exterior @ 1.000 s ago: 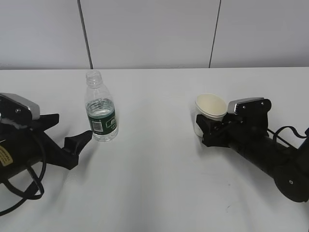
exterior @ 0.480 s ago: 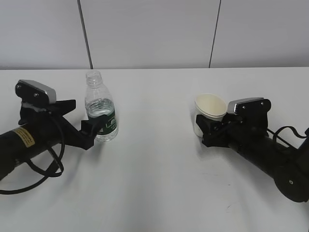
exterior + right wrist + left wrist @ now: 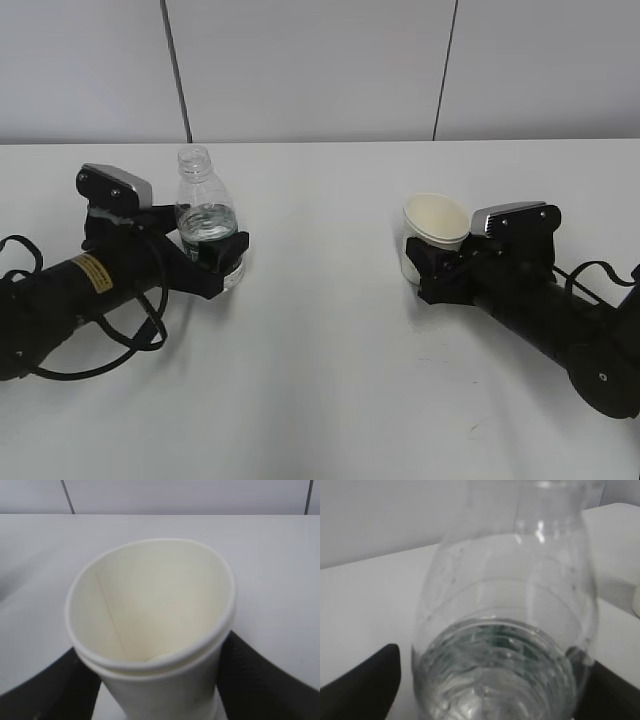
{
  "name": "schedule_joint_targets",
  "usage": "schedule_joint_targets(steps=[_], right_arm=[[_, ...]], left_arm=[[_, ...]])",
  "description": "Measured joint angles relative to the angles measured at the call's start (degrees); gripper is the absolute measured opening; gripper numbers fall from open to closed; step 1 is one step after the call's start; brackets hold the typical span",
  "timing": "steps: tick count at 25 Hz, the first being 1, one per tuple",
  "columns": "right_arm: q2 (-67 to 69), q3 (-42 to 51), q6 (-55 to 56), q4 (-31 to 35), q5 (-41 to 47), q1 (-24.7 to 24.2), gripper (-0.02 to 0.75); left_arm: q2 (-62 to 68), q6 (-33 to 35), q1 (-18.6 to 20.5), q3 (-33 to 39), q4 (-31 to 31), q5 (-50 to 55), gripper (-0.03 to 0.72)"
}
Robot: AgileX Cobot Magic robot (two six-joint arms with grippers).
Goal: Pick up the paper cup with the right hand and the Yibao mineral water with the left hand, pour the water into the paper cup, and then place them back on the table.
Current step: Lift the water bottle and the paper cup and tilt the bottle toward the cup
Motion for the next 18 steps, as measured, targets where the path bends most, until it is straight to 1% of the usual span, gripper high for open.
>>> schedule_joint_targets(steps=[6,8,10,13,15,18], right_arm=[[0.0,0.0,0.0,0.0,0.0,0.0,0.519],[0.0,0.0,0.0,0.0,0.0,0.0,0.519],[0.0,0.0,0.0,0.0,0.0,0.0,0.519],[0.0,0.0,0.0,-0.7,0.0,0.0,0.519],[0.0,0.0,0.0,-2.1,0.0,0.0,0.519],[0.0,0.0,0.0,-4.6,0.0,0.0,0.519]], left_arm=[[1.8,0.0,-0.7,-1.3,-0.2,-0.1,0.57],[2.0,0.0,-0.7,-1.3,-0.3,0.0,0.547],[2.0,0.0,-0.7,-1.3,-0.3,0.0,0.505],[2.0,-0.1,-0.7,-1.3,0.0,0.0,0.41],[2.0,-0.2,-0.7,-1.3,0.1,0.0,0.377],[2.0,-0.2,-0.7,-1.3,0.1,0.0,0.362]])
